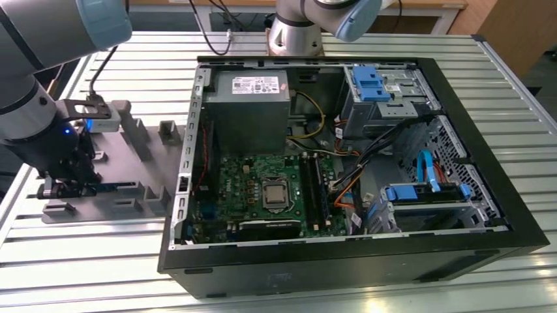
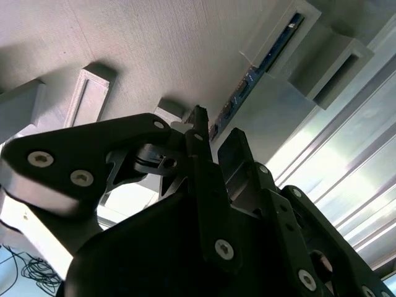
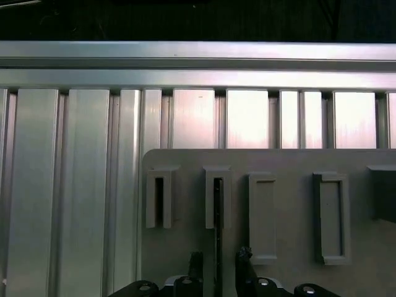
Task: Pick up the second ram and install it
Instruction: 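Pick up the second ram and move it above second insertion slot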
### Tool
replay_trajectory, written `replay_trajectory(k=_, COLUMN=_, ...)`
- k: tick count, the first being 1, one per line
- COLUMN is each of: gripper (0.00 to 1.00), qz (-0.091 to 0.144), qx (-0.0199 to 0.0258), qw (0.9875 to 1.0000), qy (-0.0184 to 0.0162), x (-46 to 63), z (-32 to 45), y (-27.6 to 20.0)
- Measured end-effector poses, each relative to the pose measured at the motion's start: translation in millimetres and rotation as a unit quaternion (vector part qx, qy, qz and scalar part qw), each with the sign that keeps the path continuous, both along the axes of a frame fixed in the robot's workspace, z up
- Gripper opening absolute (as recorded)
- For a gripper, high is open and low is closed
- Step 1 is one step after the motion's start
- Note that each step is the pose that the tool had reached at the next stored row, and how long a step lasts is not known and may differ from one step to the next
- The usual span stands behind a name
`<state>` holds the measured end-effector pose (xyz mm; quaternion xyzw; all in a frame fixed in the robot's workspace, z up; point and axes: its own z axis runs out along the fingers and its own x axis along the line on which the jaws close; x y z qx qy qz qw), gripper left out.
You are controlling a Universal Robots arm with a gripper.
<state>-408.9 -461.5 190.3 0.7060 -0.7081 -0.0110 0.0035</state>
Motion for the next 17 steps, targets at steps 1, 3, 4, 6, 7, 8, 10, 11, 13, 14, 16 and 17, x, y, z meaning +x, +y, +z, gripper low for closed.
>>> replay_trajectory(k=1, gripper=0.33, qz=0.0, qx=-0.0001, qw=1.0, qy=0.0001, x=0.0, z=0.0, y=0.0)
replay_trajectory(k=3, gripper=0.26, qz=0.0, qx=-0.0004, qw=1.0, qy=0.0, x=0.2, z=-0.1, y=0.1)
replay_trajectory(k=4, gripper=0.26, qz=0.0, qx=-0.0007, qw=1.0, qy=0.0, x=0.3, z=-0.2, y=0.0)
replay_trajectory(k=6, gripper=0.26, qz=0.0, qx=-0.0014, qw=1.0, qy=0.0, x=0.6, z=-0.5, y=0.1)
replay_trajectory(k=7, gripper=0.26, qz=0.0, qx=-0.0017, qw=1.0, qy=0.0, x=0.8, z=-0.6, y=0.2)
replay_trajectory(k=8, gripper=0.26, qz=0.0, qx=-0.0019, qw=1.0, qy=0.0, x=1.0, z=-0.7, y=0.3)
replay_trajectory(k=10, gripper=0.26, qz=0.0, qx=-0.002, qw=1.0, qy=0.0, x=1.4, z=-1.0, y=0.5)
replay_trajectory(k=11, gripper=0.26, qz=0.0, qx=-0.0021, qw=1.0, qy=0.0, x=1.7, z=-1.1, y=0.6)
replay_trajectory(k=13, gripper=0.26, qz=0.0, qx=-0.0022, qw=1.0, qy=0.0001, x=1.8, z=-1.4, y=0.7)
replay_trajectory(k=14, gripper=0.26, qz=0.0, qx=-0.0023, qw=1.0, qy=0.0002, x=1.9, z=-1.5, y=0.7)
replay_trajectory(k=16, gripper=0.26, qz=0.0, qx=-0.0023, qw=1.0, qy=0.0001, x=2.0, z=-2.0, y=0.7)
replay_trajectory(k=17, gripper=0.26, qz=0.0, qx=-0.0023, qw=1.0, qy=0.0, x=2.0, z=-2.1, y=0.7)
